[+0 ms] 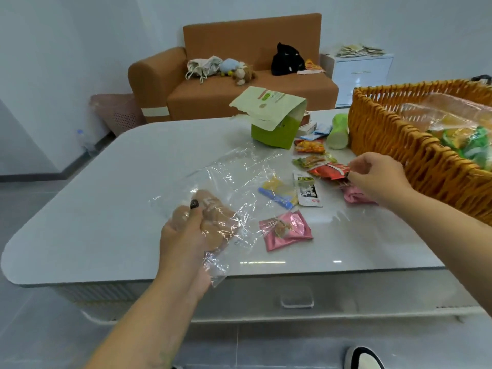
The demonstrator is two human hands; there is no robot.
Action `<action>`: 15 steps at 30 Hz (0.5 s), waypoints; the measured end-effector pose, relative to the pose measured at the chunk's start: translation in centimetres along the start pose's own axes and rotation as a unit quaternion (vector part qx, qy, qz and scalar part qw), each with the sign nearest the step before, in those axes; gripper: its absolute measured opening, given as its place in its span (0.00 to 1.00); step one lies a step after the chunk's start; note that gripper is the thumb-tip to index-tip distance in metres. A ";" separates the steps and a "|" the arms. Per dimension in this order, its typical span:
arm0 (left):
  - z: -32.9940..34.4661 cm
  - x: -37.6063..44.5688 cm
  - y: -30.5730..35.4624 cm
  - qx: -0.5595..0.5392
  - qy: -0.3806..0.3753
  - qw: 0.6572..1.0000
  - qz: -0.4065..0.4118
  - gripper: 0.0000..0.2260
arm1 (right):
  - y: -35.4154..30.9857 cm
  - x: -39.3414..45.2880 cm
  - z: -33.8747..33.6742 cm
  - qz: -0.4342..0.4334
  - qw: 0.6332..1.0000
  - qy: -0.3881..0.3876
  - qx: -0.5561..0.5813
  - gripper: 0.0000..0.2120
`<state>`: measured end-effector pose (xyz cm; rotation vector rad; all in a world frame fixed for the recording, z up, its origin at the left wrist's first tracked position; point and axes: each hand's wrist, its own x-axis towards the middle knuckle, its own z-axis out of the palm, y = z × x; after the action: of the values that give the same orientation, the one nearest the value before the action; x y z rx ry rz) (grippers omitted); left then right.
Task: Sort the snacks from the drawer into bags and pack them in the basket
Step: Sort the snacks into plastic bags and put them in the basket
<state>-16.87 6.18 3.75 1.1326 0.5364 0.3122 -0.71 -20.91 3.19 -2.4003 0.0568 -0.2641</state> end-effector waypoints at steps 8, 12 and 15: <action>1.5 1.4 -0.9 -0.031 0.059 0.996 -0.054 0.16 | -2.3 8.4 4.8 -0.091 0.986 -0.028 -0.138 0.20; 1.8 2.2 -0.6 -0.049 0.059 0.995 -0.060 0.11 | -4.0 11.7 7.8 -0.076 0.981 -0.039 -0.172 0.27; 1.4 2.9 0.0 -0.050 0.078 0.994 -0.053 0.07 | -4.6 14.1 9.4 -0.070 0.975 -0.065 -0.202 0.30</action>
<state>-13.67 6.54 3.47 0.9850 0.7086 0.3343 14.87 -12.92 1.92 -2.8258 -0.1324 -0.1697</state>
